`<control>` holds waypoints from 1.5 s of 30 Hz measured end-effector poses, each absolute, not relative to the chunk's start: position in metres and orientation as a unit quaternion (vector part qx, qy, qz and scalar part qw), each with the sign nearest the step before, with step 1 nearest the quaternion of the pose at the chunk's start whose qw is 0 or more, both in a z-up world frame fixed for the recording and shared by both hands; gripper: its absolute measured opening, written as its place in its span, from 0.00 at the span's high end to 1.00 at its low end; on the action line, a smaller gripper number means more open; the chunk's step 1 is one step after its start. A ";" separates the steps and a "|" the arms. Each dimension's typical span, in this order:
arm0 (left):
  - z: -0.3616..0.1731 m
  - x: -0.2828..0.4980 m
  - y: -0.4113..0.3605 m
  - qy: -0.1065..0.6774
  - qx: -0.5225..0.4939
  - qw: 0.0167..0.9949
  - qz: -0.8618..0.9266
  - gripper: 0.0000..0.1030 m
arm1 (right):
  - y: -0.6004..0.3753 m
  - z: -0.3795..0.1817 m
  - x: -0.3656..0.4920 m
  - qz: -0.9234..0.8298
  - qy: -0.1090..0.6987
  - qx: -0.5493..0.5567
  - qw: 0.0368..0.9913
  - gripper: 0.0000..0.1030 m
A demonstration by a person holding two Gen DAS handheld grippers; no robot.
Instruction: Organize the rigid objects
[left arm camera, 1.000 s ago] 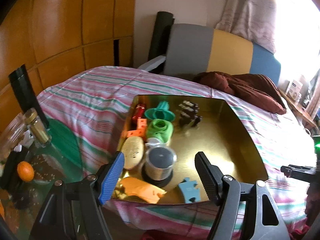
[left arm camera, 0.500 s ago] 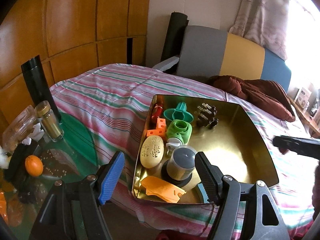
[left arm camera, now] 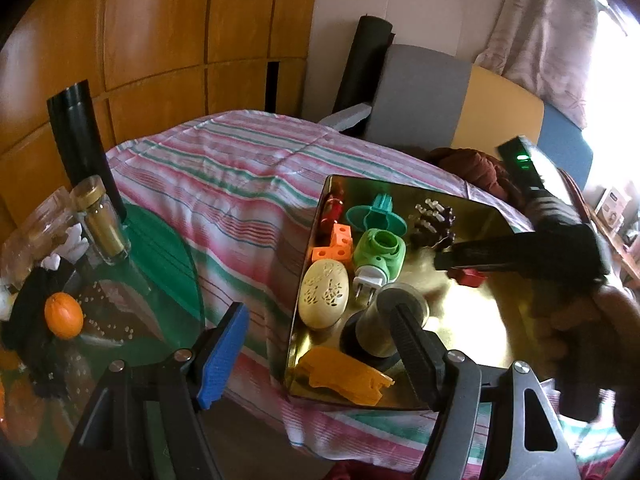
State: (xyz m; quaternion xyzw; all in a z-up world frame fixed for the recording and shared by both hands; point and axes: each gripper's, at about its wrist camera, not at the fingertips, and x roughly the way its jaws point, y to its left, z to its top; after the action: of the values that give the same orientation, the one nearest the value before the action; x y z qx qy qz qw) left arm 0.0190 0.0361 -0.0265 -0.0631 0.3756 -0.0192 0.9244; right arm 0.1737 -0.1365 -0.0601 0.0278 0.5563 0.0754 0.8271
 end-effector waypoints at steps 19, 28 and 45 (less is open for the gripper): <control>-0.028 0.018 0.035 0.372 -0.060 0.926 -0.014 0.29 | -0.153 -0.053 0.155 0.104 0.524 0.089 0.841 0.52; -0.019 0.010 0.023 0.361 -0.044 0.931 -0.022 0.29 | -0.154 -0.046 0.106 0.103 0.499 0.045 0.859 0.52; 0.012 -0.012 -0.012 0.317 -0.006 0.948 -0.032 0.12 | -0.173 -0.009 0.011 0.033 0.386 0.010 0.922 0.52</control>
State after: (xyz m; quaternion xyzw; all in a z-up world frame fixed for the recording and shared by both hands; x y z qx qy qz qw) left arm -0.0120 -0.0119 0.0116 -0.0060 0.3167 -0.0320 0.9480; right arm 0.0114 -0.1734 -0.0087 0.0099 0.3855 0.0331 0.9221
